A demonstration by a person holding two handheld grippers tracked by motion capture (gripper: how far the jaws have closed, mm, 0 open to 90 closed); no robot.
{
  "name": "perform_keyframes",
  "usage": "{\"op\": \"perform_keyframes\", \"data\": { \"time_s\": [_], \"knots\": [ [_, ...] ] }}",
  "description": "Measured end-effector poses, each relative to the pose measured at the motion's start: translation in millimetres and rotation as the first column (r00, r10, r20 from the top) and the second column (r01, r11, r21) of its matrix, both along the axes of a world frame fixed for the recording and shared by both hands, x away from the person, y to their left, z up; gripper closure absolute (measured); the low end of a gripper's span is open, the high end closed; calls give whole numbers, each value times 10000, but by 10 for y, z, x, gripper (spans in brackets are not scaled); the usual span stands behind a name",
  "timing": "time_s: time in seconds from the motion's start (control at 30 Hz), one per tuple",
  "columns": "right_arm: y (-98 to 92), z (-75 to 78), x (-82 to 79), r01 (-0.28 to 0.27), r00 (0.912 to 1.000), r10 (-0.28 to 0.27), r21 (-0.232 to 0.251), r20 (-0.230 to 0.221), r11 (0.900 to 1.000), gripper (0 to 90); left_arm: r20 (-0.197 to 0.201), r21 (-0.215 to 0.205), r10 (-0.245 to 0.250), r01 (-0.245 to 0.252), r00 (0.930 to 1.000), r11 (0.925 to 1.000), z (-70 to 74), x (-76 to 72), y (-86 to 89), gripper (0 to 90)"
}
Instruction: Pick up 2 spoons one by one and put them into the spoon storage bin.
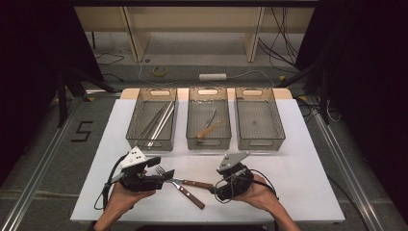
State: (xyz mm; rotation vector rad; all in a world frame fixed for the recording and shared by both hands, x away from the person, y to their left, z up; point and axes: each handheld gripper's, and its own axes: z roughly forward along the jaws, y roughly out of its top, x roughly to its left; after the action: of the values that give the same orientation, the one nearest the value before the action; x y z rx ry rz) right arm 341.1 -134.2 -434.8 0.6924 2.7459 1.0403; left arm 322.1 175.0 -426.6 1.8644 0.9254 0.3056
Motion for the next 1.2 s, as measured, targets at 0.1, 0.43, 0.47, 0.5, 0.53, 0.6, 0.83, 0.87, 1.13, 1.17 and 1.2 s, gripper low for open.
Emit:
{"op": "perform_keyframes", "data": {
  "time_s": [0.1, 0.43, 0.47, 0.5, 0.53, 0.6, 0.83, 0.87, 1.13, 1.17, 1.2],
  "knots": [
    [67, -26, 42, -129, 9999, 128, -138, -59, 9998, 336, 11, -75, -8, 8, 10000, 10000, -3, -34, 10, 264],
    [257, -128, 144, -566, 9979, 546, -613, -342, 9965, 383, 363, -257, 77, -68, 9993, 9996, 12, -115, 29, 257],
    [270, -134, 153, -619, 9976, 596, -663, -354, 9959, 387, 384, -301, 100, -89, 9992, 9995, 12, -120, 33, 257],
    [279, -135, 155, -624, 9974, 597, -712, -397, 9955, 389, 438, -301, 132, -119, 9990, 9995, 12, -125, 40, 257],
    [289, -140, 161, -706, 9969, 678, -717, -407, 9949, 391, 438, -300, 167, -154, 9989, 9994, 13, -131, 46, 257],
    [309, -146, 171, -775, 9964, 746, -752, -404, 9942, 397, 473, -369, 237, -219, 9986, 9991, 16, -138, 53, 255],
    [374, -180, 207, -923, 9945, 877, -855, -567, 9921, 423, 599, -433, 249, -223, 9979, 9988, 22, -171, 53, 245],
    [381, -182, 212, -963, 9941, 914, -879, -582, 9915, 428, 615, -436, 274, -248, 9977, 9987, 20, -174, 53, 244],
    [466, -207, 246, -1207, 9905, 1120, -1138, -802, 9861, 457, 677, -525, 310, -274, 9972, 9982, 33, -192, 72, 241],
    [480, -208, 250, -1239, 9900, 1148, -1172, -814, 9853, 464, 681, -555, 310, -272, 9972, 9981, 36, -194, 74, 240],
    [497, -209, 256, -1282, 9894, 1182, -1253, -847, 9838, 471, 687, -553, 305, -268, 9972, 9981, 36, -196, 75, 240]
  ]
}}
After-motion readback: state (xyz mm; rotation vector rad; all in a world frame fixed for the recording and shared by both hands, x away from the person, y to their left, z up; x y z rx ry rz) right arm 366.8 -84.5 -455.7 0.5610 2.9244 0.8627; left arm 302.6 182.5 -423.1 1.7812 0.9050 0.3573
